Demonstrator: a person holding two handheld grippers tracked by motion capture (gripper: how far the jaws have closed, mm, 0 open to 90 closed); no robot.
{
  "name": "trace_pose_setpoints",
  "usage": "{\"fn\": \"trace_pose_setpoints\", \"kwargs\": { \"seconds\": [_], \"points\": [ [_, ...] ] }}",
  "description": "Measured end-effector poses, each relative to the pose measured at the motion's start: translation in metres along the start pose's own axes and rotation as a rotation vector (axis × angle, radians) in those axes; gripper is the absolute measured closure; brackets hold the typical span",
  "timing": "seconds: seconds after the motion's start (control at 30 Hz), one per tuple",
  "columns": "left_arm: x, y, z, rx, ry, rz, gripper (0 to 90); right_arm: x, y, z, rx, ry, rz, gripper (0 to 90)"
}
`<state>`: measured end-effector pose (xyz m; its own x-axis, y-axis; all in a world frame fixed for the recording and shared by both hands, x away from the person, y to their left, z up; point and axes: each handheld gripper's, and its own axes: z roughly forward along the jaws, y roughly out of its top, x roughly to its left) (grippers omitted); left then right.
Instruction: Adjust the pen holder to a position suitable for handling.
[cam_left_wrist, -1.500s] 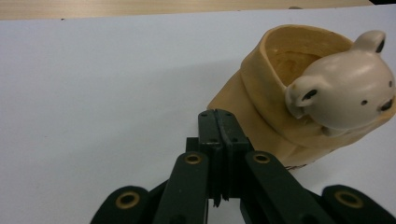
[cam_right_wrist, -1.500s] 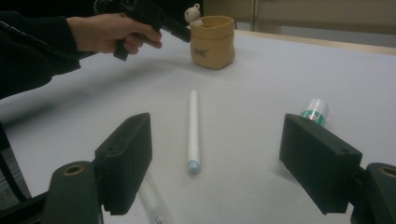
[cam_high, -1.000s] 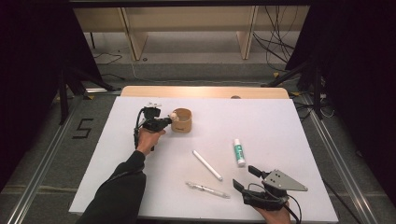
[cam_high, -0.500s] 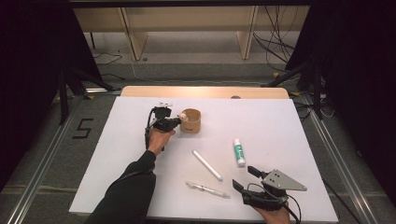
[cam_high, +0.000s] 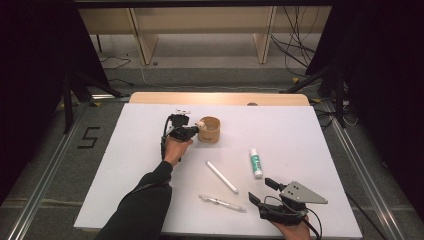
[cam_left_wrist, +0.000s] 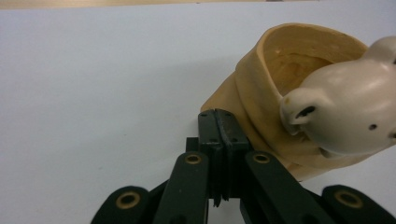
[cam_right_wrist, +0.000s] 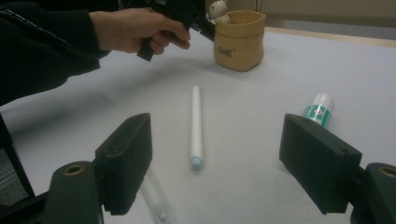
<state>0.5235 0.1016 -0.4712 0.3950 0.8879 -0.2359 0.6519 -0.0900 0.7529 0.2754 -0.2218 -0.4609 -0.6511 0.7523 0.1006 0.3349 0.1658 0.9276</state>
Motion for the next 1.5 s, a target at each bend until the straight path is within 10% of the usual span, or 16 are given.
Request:
{"fn": "trace_pose_setpoints", "kwargs": {
  "seconds": [0.8, 1.5],
  "points": [
    [-0.020, 0.001, 0.009, 0.009, -0.028, 0.031, 89.0, 0.000, 0.000, 0.000, 0.000, 0.006, 0.004, 26.4],
    [-0.002, -0.016, -0.041, 0.010, -0.110, 0.035, 42.1, 0.000, 0.002, 0.000, 0.004, 0.008, 0.012, 26.5]
  ]
}}
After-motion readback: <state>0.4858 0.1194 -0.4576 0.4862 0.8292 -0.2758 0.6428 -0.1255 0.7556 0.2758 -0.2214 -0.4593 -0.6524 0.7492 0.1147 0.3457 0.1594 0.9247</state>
